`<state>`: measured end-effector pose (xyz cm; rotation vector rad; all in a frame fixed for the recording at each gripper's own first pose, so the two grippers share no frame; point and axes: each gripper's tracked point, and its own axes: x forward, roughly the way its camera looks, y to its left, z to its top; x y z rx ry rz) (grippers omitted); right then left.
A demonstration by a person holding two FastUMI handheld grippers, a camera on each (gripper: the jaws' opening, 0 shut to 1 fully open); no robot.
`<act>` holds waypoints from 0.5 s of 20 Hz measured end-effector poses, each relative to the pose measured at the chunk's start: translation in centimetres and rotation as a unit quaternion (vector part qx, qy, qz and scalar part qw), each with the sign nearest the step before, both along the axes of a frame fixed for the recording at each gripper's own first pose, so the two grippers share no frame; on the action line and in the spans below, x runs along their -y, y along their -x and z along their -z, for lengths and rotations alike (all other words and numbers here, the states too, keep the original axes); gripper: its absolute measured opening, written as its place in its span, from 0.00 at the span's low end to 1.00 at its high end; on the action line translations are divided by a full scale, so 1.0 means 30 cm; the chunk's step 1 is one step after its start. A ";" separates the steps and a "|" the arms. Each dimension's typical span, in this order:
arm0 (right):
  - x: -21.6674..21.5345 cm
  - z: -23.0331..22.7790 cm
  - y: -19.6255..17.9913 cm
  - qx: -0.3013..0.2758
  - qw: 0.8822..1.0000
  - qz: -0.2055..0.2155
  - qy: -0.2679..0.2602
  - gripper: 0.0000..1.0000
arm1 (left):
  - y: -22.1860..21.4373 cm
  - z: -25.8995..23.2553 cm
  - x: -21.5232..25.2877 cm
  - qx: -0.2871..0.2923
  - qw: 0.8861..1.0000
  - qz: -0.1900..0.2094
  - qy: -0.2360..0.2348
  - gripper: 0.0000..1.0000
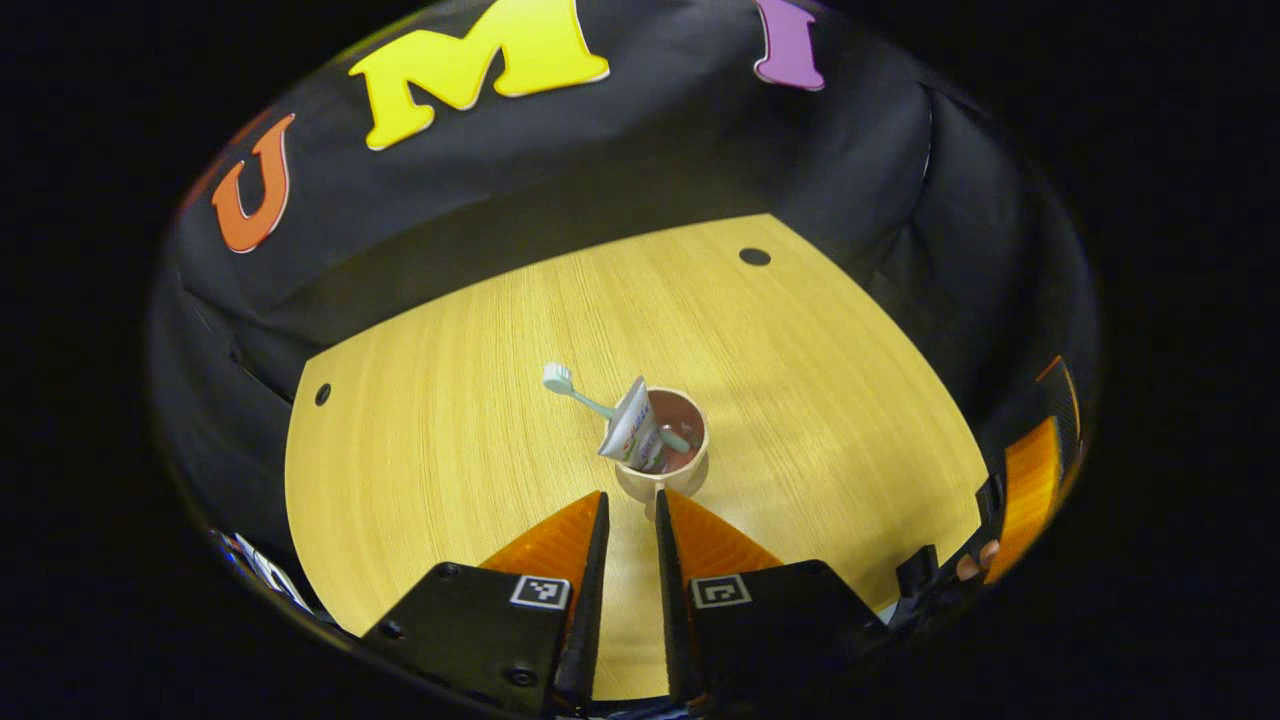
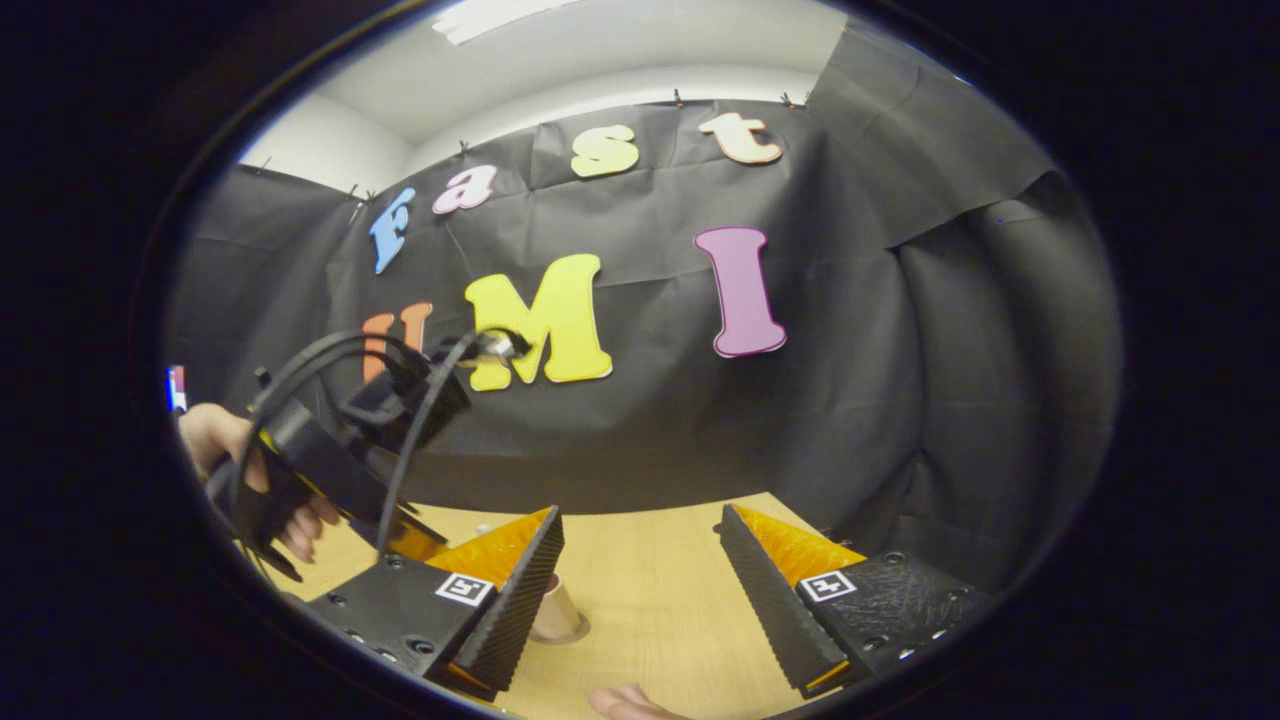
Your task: Put the toothbrush and toothpaste on the desktop into the cup, then pick up the cup and place it on the coaster on the desktop.
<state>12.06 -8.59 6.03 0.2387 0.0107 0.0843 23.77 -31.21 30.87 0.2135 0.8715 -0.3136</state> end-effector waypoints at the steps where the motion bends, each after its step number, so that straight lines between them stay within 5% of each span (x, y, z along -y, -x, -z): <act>1: -0.004 0.000 0.000 -0.001 1.000 -0.001 0.001 0.95 | 0.002 -0.033 0.005 0.010 1.000 -0.004 0.015 0.30; 4: -0.019 0.005 0.002 -0.003 1.000 -0.004 0.006 0.92 | -0.005 -0.101 0.028 0.026 0.997 -0.021 0.074 0.30; 5: -0.026 0.003 0.005 -0.002 1.000 -0.004 0.007 0.92 | -0.008 -0.109 0.016 0.039 0.994 -0.029 0.093 0.37; 6: -0.032 0.002 0.004 -0.002 1.000 -0.005 0.009 0.92 | 0.118 0.070 -0.121 0.053 0.992 -0.038 0.109 0.30; 7: -0.040 0.002 0.006 -0.001 1.000 -0.007 0.012 0.92 | -0.014 -0.093 -0.038 0.068 0.990 -0.048 0.115 0.30; 10: -0.066 0.012 0.006 -0.003 1.000 -0.011 0.022 0.92 | -0.026 -0.085 -0.114 0.109 0.983 -0.067 0.131 0.34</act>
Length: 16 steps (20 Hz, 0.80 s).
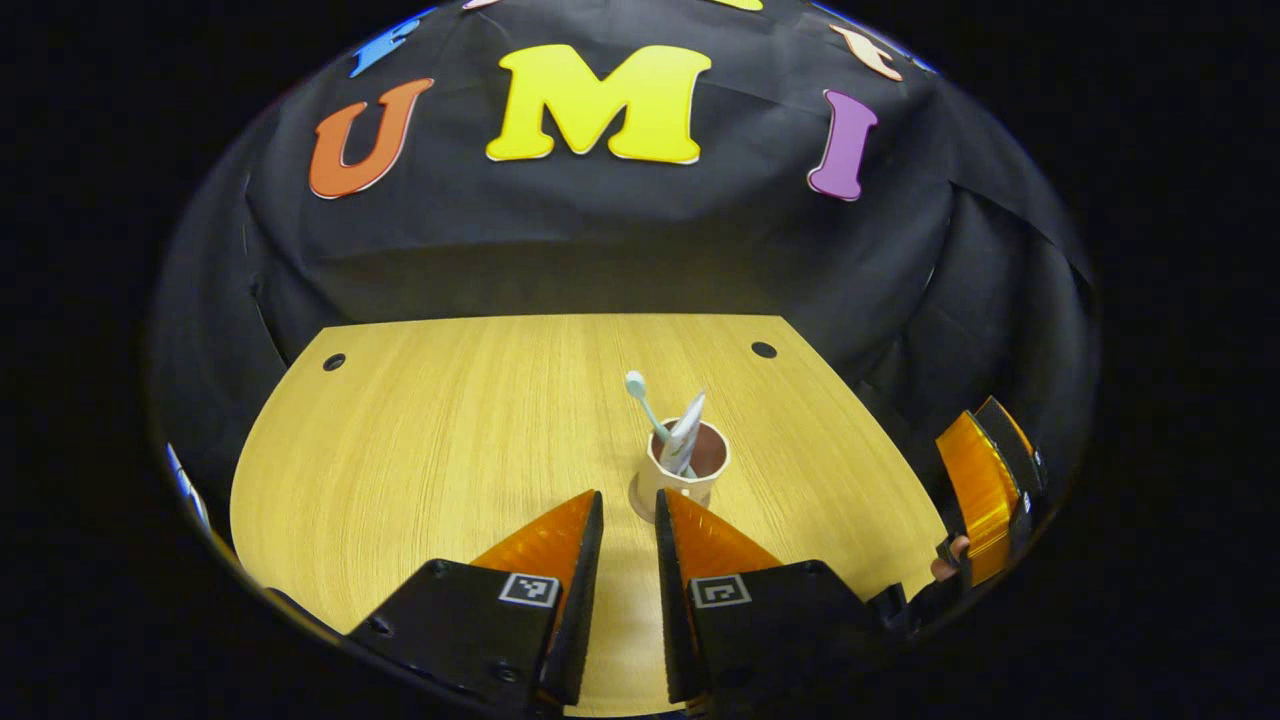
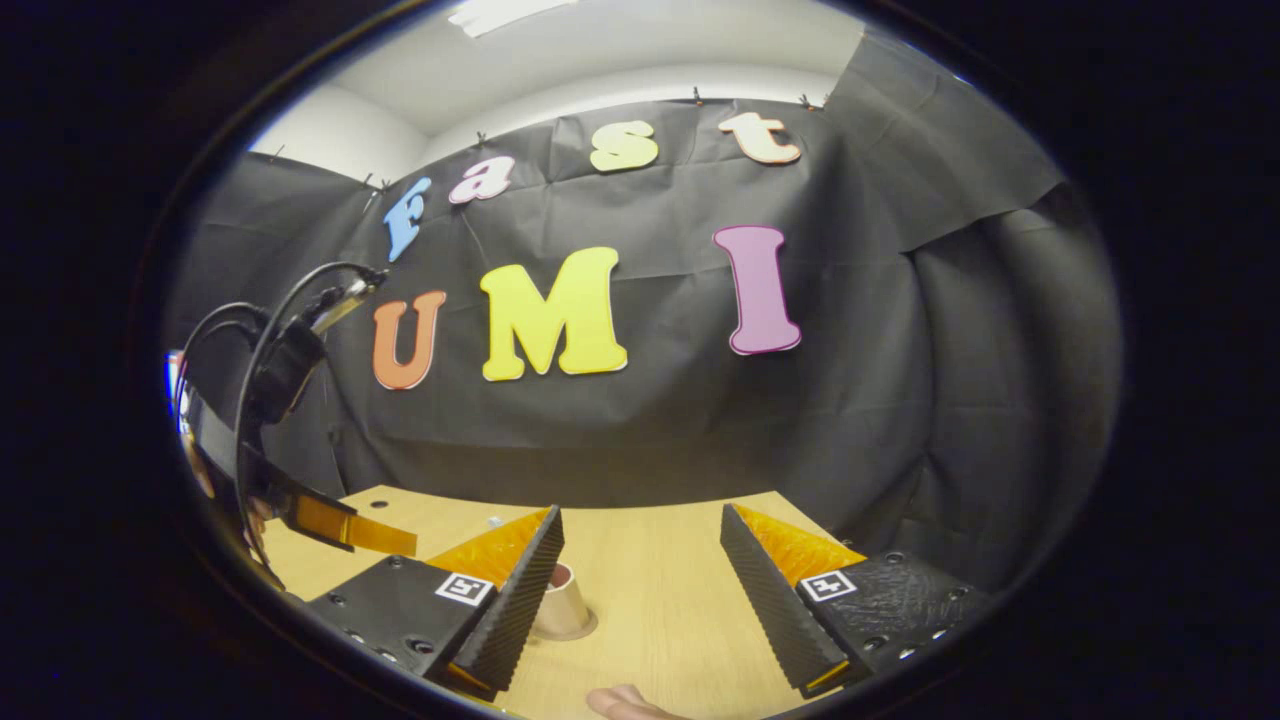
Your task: Put the toothbrush and toothpaste on the desktop into the cup, then pick up the cup and place it on the coaster on the desktop.
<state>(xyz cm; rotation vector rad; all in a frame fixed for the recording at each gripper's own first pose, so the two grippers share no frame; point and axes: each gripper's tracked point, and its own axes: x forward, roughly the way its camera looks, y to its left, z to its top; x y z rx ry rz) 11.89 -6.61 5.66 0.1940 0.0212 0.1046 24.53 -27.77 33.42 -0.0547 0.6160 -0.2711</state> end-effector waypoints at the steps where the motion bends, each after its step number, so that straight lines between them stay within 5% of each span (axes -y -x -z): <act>1: -0.009 0.003 0.001 -0.001 1.000 -0.002 0.004 0.95 | -0.002 -0.009 -0.017 0.020 1.000 -0.007 0.004 0.35; 8: -0.110 0.020 0.029 -0.014 0.999 -0.039 0.006 0.95 | 0.000 -0.094 -0.162 0.170 0.982 -0.070 0.043 0.40; 16: -0.171 -0.006 0.076 0.006 0.999 -0.036 0.029 0.95 | 0.054 -0.130 -0.211 0.274 0.960 -0.059 0.016 0.58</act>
